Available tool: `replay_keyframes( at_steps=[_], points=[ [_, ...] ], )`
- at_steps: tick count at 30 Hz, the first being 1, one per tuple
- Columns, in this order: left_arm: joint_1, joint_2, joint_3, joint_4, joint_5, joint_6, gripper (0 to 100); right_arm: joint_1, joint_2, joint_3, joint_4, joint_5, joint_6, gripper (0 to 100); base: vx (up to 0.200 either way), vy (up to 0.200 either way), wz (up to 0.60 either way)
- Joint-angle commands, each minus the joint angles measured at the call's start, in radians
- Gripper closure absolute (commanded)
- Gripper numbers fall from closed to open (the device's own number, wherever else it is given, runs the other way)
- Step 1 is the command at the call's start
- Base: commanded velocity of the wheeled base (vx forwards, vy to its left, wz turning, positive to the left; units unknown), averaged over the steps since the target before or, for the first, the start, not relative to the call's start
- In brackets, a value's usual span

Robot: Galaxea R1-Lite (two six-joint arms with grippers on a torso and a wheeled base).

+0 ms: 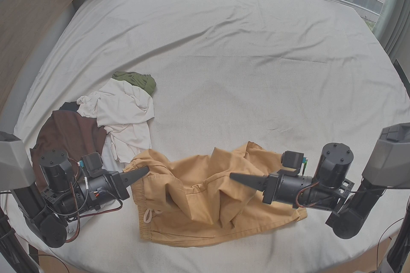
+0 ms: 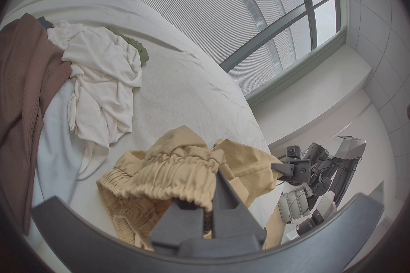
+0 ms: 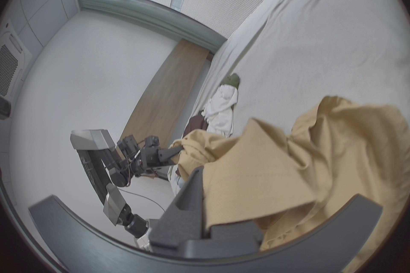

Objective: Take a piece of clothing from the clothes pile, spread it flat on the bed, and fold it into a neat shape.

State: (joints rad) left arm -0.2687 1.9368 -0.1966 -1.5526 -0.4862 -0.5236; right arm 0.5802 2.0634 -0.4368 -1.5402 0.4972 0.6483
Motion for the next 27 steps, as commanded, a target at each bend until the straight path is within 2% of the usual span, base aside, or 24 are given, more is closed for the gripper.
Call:
replay_keyframes(
  at_steps=[1, 8, 13, 27],
  points=[
    [0.002, -0.036, -0.018, -0.001, 0.0, -0.006, 100, -0.04, -0.082, 0.0, 0.0, 0.001, 0.01, 100, 0.0, 0.0, 0.0],
    [0.016, -0.047, -0.049, -0.001, 0.0, -0.006, 100, -0.095, -0.131, 0.0, 0.002, 0.004, 0.014, 100, 0.0, 0.0, 0.0],
    [0.016, -0.071, -0.073, -0.001, 0.0, -0.006, 100, -0.148, -0.151, -0.002, 0.0, 0.035, 0.04, 100, 0.0, 0.0, 0.0],
    [0.022, -0.133, -0.118, -0.003, 0.0, -0.009, 100, -0.23, -0.215, -0.007, 0.002, 0.081, 0.065, 100, 0.0, 0.0, 0.0]
  ],
)
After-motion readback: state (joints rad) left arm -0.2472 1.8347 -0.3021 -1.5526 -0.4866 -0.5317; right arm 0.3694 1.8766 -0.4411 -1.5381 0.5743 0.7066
